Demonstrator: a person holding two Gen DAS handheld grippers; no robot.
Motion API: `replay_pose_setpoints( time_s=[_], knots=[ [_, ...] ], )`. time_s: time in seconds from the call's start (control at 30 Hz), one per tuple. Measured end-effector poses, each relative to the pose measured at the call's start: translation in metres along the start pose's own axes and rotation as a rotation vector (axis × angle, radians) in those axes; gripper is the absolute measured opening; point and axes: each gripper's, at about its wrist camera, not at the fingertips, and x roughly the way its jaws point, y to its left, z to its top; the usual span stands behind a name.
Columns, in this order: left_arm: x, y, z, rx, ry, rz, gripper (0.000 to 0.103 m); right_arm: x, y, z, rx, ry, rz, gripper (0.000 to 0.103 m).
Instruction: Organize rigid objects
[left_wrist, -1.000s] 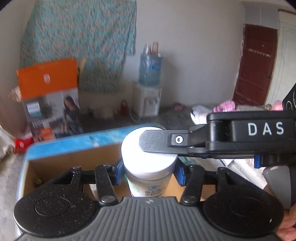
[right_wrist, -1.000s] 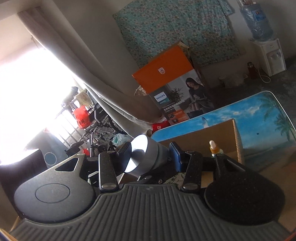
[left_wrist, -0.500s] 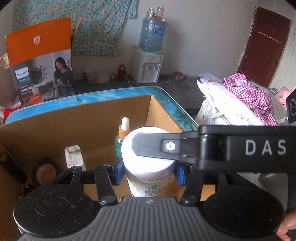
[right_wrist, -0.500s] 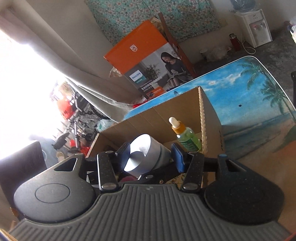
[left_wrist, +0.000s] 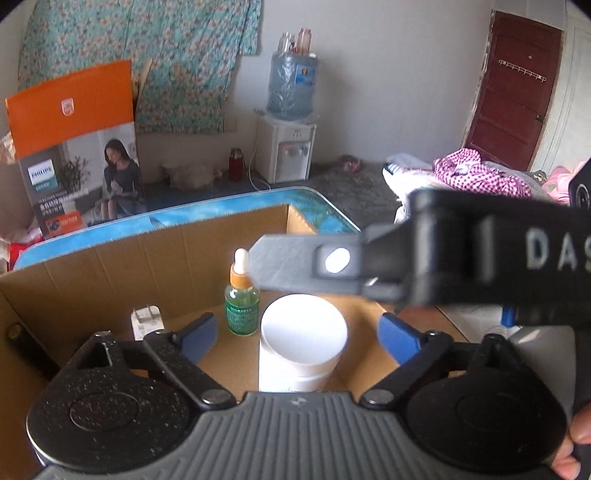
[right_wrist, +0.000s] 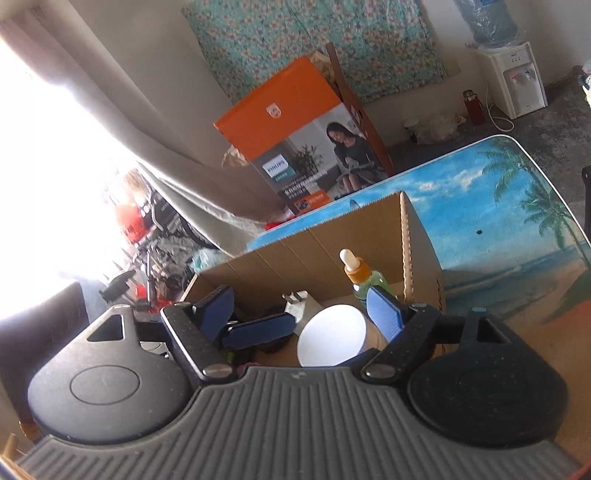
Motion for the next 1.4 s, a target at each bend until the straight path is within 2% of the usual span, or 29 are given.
replay_pose_setpoints(
  time_s=[0.17,0.43,0.53,0.73,0.8,0.87,1.0,1.07,1.27,1.4],
  knots=[
    [-0.030,-0.002,-0.002,-0.006,-0.049,0.021,0.098,-0.036,0.011,-0.003,0.005,-0.107,0.030,0.084],
    [-0.106,-0.010,-0.008,-0.001,-0.182,0.037,0.103,-0.098,0.045,-0.012,-0.033,-0.236,0.064,0.094],
    [-0.127,-0.016,-0.012,0.001,-0.199,0.103,0.103,-0.118,0.062,-0.020,-0.063,-0.267,0.054,0.102],
    [-0.153,-0.027,-0.021,-0.008,-0.173,0.297,0.103,-0.145,0.090,-0.039,-0.080,-0.301,0.012,0.102],
    [-0.158,-0.034,-0.026,0.005,-0.183,0.336,0.103,-0.154,0.101,-0.043,-0.102,-0.322,-0.023,0.102],
    [-0.162,-0.037,-0.030,-0.003,-0.182,0.342,0.103,-0.164,0.112,-0.047,-0.130,-0.347,-0.067,0.102],
    [-0.169,-0.042,-0.043,-0.016,-0.211,0.285,0.103,-0.180,0.131,-0.054,-0.192,-0.375,-0.162,0.102],
    [-0.168,-0.043,-0.049,-0.003,-0.201,0.283,0.103,-0.183,0.138,-0.058,-0.222,-0.369,-0.221,0.102],
    [-0.166,-0.023,-0.057,-0.051,-0.176,0.326,0.103,-0.178,0.148,-0.083,-0.351,-0.313,-0.481,0.102],
    [-0.159,-0.004,-0.062,-0.088,-0.127,0.412,0.103,-0.157,0.151,-0.098,-0.435,-0.234,-0.613,0.102]
  ],
)
